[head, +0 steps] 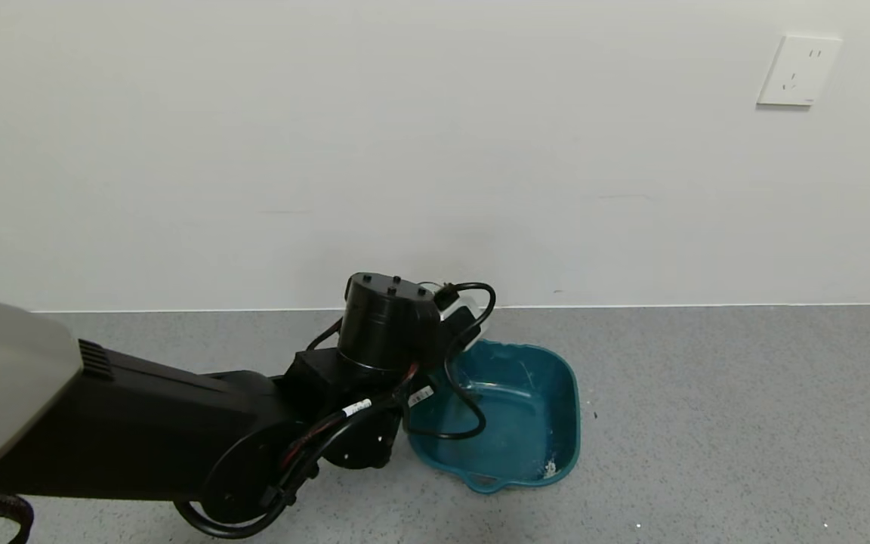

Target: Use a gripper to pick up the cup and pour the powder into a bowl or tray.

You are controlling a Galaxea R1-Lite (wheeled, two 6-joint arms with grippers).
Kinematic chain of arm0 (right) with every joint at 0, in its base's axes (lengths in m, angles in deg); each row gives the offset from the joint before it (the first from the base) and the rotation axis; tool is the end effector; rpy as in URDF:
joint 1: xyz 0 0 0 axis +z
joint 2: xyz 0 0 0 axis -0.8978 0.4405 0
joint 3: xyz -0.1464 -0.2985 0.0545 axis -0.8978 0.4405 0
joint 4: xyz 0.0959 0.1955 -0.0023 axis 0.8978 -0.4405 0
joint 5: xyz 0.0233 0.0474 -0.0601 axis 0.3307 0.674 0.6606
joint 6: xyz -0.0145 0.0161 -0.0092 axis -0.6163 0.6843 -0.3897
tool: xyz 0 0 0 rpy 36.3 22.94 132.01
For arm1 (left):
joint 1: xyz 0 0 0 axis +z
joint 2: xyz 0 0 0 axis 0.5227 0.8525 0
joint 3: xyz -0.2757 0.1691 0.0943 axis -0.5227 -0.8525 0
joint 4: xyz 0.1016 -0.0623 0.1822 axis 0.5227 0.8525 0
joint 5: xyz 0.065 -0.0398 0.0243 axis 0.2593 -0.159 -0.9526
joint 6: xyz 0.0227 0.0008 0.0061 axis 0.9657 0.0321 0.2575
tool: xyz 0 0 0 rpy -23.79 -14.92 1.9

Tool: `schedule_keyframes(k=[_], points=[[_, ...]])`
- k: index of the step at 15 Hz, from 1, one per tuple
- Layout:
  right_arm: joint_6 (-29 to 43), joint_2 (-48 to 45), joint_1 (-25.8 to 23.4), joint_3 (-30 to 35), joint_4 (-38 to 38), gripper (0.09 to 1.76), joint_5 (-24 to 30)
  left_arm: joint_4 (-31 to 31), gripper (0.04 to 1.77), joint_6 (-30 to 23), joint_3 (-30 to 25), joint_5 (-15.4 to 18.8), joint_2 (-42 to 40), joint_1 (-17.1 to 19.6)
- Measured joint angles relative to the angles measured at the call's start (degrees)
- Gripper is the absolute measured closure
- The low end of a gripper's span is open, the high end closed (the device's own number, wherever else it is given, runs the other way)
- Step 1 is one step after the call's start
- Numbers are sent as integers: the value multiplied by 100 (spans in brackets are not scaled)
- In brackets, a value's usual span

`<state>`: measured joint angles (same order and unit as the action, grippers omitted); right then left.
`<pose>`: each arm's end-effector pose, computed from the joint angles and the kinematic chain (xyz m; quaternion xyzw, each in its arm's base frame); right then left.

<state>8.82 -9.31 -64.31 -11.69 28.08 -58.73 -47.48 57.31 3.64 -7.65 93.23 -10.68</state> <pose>-0.0292 0.0001 0.0766 0.0083 -0.0037 -0.0038 1.0000 0.2952 -0.2471 0.1592 0.4884 0.1409 -0.0776 0.8577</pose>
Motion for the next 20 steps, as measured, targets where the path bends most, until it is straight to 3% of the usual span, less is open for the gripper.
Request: schedule_keyframes(k=[11,20], points=[[2,2,0,0,-2,14,0,0,53,2311,290,-879,236,-144],[0,0,-2,0,-2,14,0,-2,53,3721,325,-1135,341,-201]])
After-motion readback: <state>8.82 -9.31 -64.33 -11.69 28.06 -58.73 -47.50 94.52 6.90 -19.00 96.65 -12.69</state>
